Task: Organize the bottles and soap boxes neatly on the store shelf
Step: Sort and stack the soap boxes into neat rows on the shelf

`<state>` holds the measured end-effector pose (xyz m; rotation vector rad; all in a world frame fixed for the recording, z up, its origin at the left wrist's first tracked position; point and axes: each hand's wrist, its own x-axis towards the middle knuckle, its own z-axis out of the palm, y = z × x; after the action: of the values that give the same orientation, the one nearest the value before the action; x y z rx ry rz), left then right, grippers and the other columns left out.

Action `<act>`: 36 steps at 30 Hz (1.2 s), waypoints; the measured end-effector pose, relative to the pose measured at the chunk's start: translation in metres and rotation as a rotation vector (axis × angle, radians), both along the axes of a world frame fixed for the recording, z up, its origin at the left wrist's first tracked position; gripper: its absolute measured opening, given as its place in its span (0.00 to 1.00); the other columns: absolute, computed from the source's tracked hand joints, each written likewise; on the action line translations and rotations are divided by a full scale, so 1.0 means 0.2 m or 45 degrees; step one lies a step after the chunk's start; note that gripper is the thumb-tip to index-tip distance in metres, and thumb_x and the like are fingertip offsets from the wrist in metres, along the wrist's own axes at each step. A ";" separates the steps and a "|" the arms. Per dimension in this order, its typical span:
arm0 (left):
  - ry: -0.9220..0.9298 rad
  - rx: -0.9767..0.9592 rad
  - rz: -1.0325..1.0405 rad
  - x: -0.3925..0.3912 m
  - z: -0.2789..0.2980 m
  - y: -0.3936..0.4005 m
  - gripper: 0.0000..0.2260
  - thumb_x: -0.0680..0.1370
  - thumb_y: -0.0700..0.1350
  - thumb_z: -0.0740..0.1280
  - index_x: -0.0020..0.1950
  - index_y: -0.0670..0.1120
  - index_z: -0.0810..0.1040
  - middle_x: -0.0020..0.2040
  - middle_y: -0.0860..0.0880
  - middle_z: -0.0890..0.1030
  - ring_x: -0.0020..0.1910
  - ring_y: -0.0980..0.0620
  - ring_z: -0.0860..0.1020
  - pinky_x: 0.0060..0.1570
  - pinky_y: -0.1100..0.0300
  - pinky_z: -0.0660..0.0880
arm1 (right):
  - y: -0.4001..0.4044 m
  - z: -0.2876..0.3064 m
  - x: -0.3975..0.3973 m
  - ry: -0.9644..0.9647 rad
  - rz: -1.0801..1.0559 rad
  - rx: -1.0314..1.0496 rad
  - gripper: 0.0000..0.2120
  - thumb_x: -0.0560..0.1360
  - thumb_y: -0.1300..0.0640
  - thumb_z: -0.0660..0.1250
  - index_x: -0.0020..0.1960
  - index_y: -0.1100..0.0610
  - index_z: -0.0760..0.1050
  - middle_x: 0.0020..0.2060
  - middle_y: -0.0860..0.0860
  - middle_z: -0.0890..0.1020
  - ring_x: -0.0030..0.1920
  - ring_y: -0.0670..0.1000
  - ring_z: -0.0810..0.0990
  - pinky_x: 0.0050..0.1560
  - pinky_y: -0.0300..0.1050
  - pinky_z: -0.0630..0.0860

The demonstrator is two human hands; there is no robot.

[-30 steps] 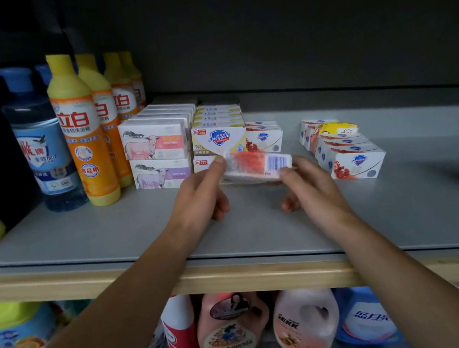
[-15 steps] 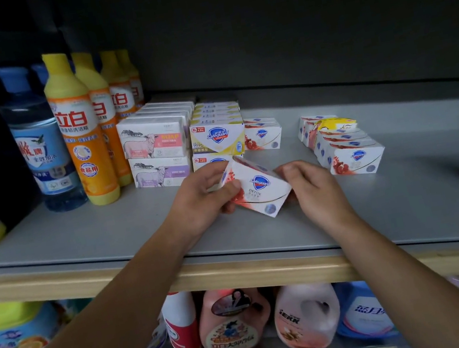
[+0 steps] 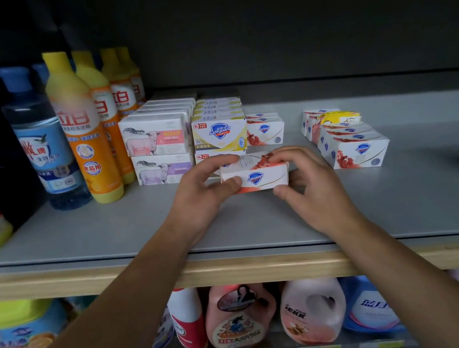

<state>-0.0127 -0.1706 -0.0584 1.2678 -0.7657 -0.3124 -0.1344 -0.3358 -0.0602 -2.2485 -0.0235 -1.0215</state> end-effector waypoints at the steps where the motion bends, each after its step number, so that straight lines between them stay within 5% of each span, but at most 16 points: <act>1: -0.006 0.001 -0.004 0.00 0.00 0.00 0.13 0.74 0.31 0.70 0.54 0.46 0.82 0.61 0.47 0.80 0.52 0.50 0.82 0.57 0.54 0.78 | 0.00 0.00 0.00 -0.006 -0.009 -0.028 0.24 0.67 0.68 0.72 0.60 0.50 0.76 0.59 0.33 0.72 0.59 0.45 0.77 0.55 0.49 0.79; 4: 0.013 0.004 0.004 0.00 0.00 0.00 0.12 0.75 0.32 0.70 0.55 0.44 0.81 0.60 0.46 0.80 0.52 0.50 0.82 0.57 0.52 0.78 | 0.00 0.00 0.00 0.008 -0.023 -0.060 0.25 0.67 0.67 0.73 0.60 0.50 0.75 0.58 0.30 0.71 0.57 0.42 0.77 0.55 0.46 0.78; 8: 0.105 0.039 -0.024 -0.02 0.02 0.00 0.09 0.77 0.39 0.69 0.56 0.46 0.81 0.53 0.42 0.83 0.45 0.45 0.83 0.49 0.50 0.80 | -0.01 0.00 0.00 -0.034 -0.083 0.126 0.23 0.71 0.64 0.72 0.60 0.44 0.74 0.52 0.37 0.78 0.40 0.44 0.78 0.42 0.41 0.76; 12: -0.181 0.227 0.143 -0.03 0.01 -0.02 0.04 0.79 0.50 0.68 0.50 0.54 0.83 0.44 0.54 0.85 0.38 0.54 0.81 0.38 0.59 0.77 | -0.02 0.00 -0.01 -0.022 -0.130 0.313 0.20 0.74 0.61 0.70 0.61 0.42 0.74 0.40 0.41 0.80 0.31 0.44 0.72 0.34 0.36 0.72; 16: -0.276 0.390 0.238 -0.02 0.00 -0.03 0.06 0.78 0.51 0.69 0.52 0.52 0.83 0.48 0.52 0.85 0.51 0.48 0.82 0.56 0.47 0.78 | -0.04 0.00 -0.01 0.141 -0.199 0.383 0.15 0.75 0.60 0.69 0.61 0.49 0.76 0.47 0.44 0.82 0.37 0.44 0.80 0.38 0.36 0.75; 18: -0.287 0.430 0.238 -0.03 -0.01 -0.03 0.07 0.77 0.50 0.70 0.54 0.51 0.81 0.47 0.51 0.86 0.51 0.48 0.83 0.57 0.47 0.78 | -0.05 0.00 0.00 0.223 -0.172 0.531 0.14 0.75 0.61 0.69 0.60 0.52 0.77 0.46 0.46 0.83 0.36 0.38 0.81 0.35 0.28 0.73; 20: -0.305 0.438 0.226 -0.02 -0.01 -0.04 0.05 0.77 0.49 0.70 0.53 0.53 0.80 0.45 0.53 0.86 0.49 0.51 0.83 0.55 0.49 0.79 | -0.04 0.00 0.00 0.252 -0.197 0.550 0.14 0.74 0.61 0.70 0.59 0.52 0.77 0.47 0.46 0.82 0.39 0.39 0.82 0.39 0.32 0.77; 22: -0.315 0.443 0.225 -0.02 0.00 -0.03 0.03 0.77 0.49 0.70 0.50 0.57 0.79 0.44 0.55 0.86 0.48 0.55 0.83 0.53 0.53 0.80 | -0.04 0.01 0.00 0.252 -0.266 0.429 0.18 0.71 0.59 0.71 0.61 0.50 0.77 0.52 0.44 0.79 0.49 0.46 0.82 0.50 0.44 0.80; 25: -0.379 0.492 0.325 -0.03 0.01 -0.04 0.09 0.77 0.51 0.70 0.56 0.53 0.80 0.48 0.57 0.84 0.48 0.58 0.81 0.48 0.64 0.78 | -0.03 0.04 0.00 0.278 -0.316 0.018 0.22 0.69 0.54 0.73 0.62 0.50 0.76 0.56 0.44 0.77 0.59 0.49 0.74 0.57 0.39 0.68; 29: -0.834 0.526 0.634 -0.01 0.09 -0.03 0.13 0.76 0.49 0.70 0.59 0.48 0.81 0.54 0.52 0.83 0.47 0.55 0.79 0.46 0.63 0.76 | -0.04 0.09 0.05 0.438 -0.275 -0.331 0.22 0.71 0.48 0.72 0.63 0.51 0.76 0.57 0.47 0.79 0.58 0.51 0.72 0.52 0.38 0.63; 36: -1.388 0.738 0.817 0.17 0.27 -0.16 0.20 0.75 0.47 0.70 0.66 0.44 0.76 0.64 0.44 0.78 0.65 0.42 0.72 0.64 0.53 0.69 | -0.17 0.13 0.03 0.594 -0.348 -0.346 0.21 0.75 0.48 0.69 0.67 0.49 0.72 0.62 0.47 0.76 0.63 0.50 0.70 0.56 0.42 0.66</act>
<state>0.0220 -0.2018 -0.0051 2.1789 -1.1413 0.8130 -0.1275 -0.3705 -0.0337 -2.7465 0.3753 -0.6279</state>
